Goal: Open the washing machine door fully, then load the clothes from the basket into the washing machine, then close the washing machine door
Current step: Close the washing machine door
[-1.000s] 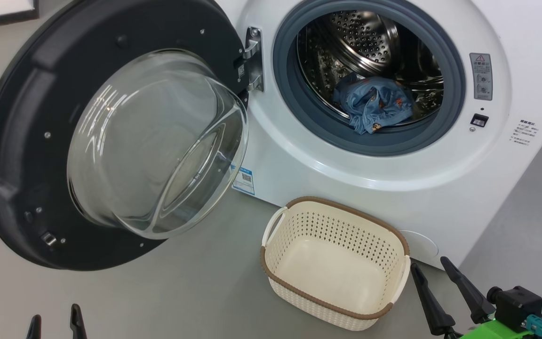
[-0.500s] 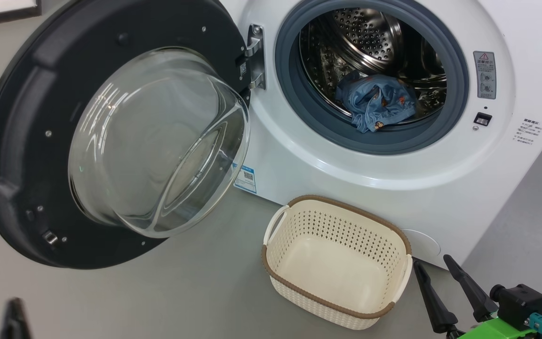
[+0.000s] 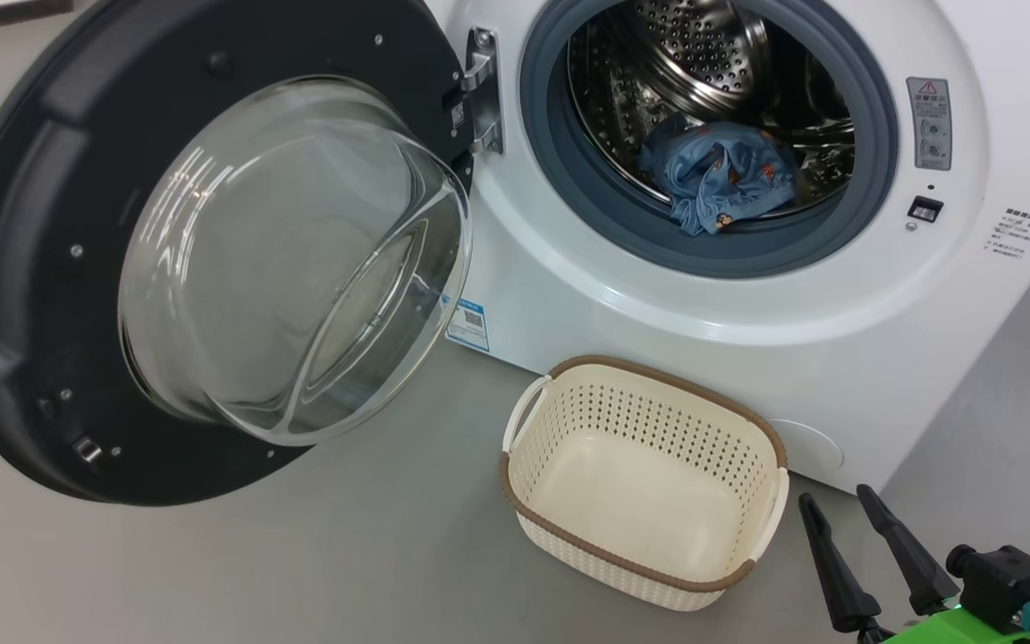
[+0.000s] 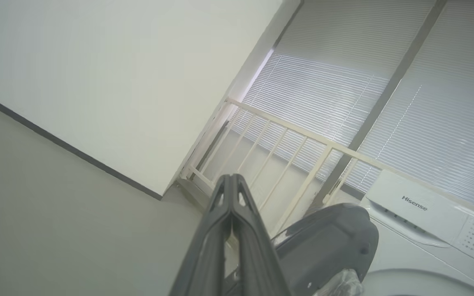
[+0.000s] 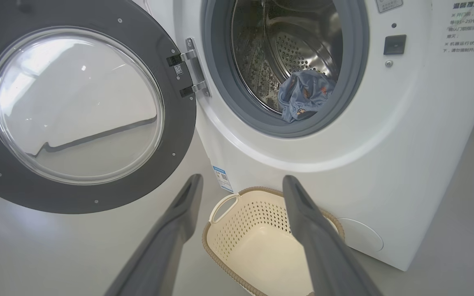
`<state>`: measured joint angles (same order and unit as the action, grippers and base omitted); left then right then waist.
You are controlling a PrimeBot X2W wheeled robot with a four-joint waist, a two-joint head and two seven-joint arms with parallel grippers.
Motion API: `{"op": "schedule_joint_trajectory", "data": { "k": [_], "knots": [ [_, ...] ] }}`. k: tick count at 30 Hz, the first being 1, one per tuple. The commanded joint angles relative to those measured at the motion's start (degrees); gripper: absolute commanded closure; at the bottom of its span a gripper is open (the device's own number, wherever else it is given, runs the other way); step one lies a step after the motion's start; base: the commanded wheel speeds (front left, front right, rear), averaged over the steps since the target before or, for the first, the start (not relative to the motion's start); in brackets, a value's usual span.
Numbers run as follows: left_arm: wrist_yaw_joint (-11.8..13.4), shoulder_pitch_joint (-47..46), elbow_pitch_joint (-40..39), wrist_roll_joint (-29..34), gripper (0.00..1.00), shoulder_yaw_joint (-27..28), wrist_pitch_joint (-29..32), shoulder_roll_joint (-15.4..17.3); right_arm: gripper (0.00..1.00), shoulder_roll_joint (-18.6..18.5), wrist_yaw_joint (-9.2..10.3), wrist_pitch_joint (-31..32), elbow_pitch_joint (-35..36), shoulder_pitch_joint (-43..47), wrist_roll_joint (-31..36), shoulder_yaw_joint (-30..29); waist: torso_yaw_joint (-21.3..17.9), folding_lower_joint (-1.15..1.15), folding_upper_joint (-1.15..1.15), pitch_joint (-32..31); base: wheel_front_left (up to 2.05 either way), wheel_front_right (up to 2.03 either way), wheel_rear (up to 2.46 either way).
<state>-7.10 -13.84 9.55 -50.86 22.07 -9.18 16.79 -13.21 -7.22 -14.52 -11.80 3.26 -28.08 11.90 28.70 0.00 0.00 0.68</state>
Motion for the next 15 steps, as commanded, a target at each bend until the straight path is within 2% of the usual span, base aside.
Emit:
{"op": "schedule_joint_trajectory", "data": {
  "k": [1, 8, 12, 15],
  "knots": [
    [-0.4, -3.6, 0.6, -3.0, 1.00, 1.5, 1.3, 4.2, 0.00, -1.0, -0.26, -0.5, 1.7, -0.6, 0.8, 0.4, 0.0, 0.00, 0.00, 0.6, 0.00, 0.00, 0.00],
    [-0.4, -13.5, 13.4, -17.5, 1.00, -0.9, 10.0, 13.2, 0.00, -1.6, -0.26, -0.5, 2.1, -0.9, 1.2, 0.4, -0.4, 0.00, 0.00, 2.5, 0.00, 0.00, 0.00],
    [-0.4, -17.7, 20.5, -22.8, 1.00, -4.0, 18.7, 16.7, 0.00, -2.3, -0.26, -0.5, 2.3, -1.6, 1.2, 0.7, -0.6, 0.00, 0.00, 3.7, 0.00, 0.00, 0.00],
    [-0.4, -20.8, 25.3, -24.3, 1.00, -5.8, 22.0, 18.6, 0.00, -2.7, -0.26, -0.5, 2.4, -2.0, 1.3, 0.8, -0.7, 0.00, 0.00, 4.5, 0.00, 0.00, 0.00]
  ]
}}
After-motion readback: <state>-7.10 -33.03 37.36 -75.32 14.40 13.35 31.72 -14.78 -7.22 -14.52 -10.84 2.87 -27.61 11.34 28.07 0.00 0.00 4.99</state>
